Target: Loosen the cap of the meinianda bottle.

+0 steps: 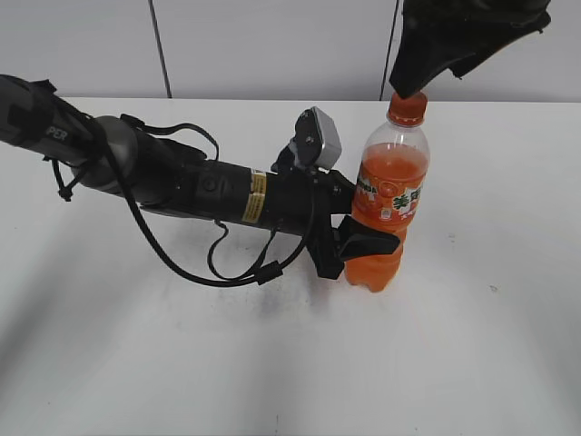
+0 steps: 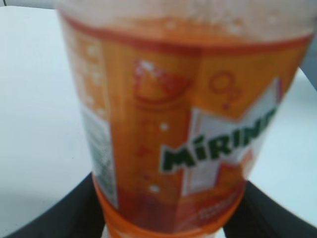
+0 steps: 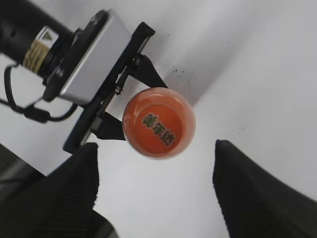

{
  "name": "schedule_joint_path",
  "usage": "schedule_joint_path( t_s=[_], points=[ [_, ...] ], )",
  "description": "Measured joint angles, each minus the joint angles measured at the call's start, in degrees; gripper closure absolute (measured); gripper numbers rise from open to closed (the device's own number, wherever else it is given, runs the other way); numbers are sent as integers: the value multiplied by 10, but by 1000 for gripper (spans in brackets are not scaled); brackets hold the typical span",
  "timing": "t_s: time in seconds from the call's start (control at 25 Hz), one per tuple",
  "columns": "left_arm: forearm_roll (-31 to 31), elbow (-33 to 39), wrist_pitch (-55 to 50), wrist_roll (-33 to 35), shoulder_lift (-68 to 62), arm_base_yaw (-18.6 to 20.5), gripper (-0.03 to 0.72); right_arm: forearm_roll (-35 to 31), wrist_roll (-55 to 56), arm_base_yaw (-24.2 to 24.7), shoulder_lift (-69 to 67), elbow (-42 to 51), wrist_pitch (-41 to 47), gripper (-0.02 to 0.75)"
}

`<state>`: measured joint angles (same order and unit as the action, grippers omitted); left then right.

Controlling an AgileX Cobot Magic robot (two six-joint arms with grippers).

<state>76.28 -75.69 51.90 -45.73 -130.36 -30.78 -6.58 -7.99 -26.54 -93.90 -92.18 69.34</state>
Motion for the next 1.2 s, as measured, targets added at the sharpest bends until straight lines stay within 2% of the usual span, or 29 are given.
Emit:
schedule_joint_path(
  t_s=[0.16,0.6,0.96,1.12,1.2],
  points=[
    [0,0,0,0,0,0,284,0,63,0,-1,0,-13,247],
    [-1,0,0,-1,0,0,285,0,72,0,-43,0,-18,263],
    [-2,0,1,-1,0,0,285,0,69,0,-47,0,-14,461],
    [-2,0,1,-1,0,0,284,-1,17,0,-47,0,-9,466],
    [-1,0,1,-1,0,0,284,-1,-90,0,-47,0,-8,466]
  ],
)
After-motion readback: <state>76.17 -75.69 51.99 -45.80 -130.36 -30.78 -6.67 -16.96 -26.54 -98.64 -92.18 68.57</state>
